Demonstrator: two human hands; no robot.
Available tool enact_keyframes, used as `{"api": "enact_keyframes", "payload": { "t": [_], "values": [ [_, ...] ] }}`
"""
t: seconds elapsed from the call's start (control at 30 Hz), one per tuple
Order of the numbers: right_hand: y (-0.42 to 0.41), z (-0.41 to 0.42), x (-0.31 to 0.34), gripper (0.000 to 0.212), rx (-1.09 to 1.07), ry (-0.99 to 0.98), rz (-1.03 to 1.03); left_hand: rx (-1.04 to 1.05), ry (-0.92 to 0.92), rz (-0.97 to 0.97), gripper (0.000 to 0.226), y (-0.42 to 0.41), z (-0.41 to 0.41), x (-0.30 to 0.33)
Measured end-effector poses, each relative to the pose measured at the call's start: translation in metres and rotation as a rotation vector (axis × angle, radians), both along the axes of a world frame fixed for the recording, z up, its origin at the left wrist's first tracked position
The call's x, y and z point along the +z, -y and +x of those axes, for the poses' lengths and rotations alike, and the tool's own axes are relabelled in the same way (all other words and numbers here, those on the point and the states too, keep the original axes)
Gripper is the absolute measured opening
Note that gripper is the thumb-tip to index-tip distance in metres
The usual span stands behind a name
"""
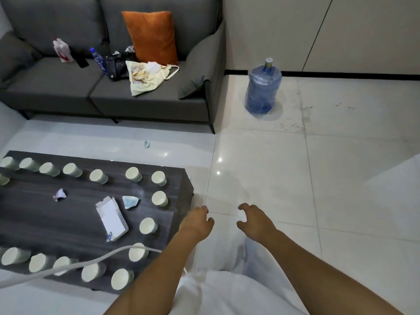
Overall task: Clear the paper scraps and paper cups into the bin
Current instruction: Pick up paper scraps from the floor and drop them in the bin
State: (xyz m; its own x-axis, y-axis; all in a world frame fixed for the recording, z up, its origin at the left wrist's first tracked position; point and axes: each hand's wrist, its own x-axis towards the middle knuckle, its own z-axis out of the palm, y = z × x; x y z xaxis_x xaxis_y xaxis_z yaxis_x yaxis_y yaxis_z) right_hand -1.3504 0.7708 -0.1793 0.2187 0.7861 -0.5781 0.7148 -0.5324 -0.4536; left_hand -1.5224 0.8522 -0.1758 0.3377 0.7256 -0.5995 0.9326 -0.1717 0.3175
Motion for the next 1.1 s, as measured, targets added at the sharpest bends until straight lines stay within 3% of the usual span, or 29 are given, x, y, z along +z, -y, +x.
{"api": "enact_keyframes", "payload": {
  "t": [0.27, 0.47, 1.1],
  "values": [
    [-0.171, 0.12, -0.001, 0.052, 0.147, 0.046, 0.011, 0.155, 0.037, -0.017, 0.042, -0.135, 0.098, -0.01],
    [-0.28, 0.164, 0.004, 0.053, 0.284, 0.047, -0.012, 0.327, 0.046, -0.064, 0.041, -0.206, 0.136, -0.006],
    [-0.594, 0.063, -0.019, 0.051, 0.814, 0.055, -0.085, 0.901, 0.063, -0.12, 0.038, -0.424, 0.049, -0.03]
  ]
}}
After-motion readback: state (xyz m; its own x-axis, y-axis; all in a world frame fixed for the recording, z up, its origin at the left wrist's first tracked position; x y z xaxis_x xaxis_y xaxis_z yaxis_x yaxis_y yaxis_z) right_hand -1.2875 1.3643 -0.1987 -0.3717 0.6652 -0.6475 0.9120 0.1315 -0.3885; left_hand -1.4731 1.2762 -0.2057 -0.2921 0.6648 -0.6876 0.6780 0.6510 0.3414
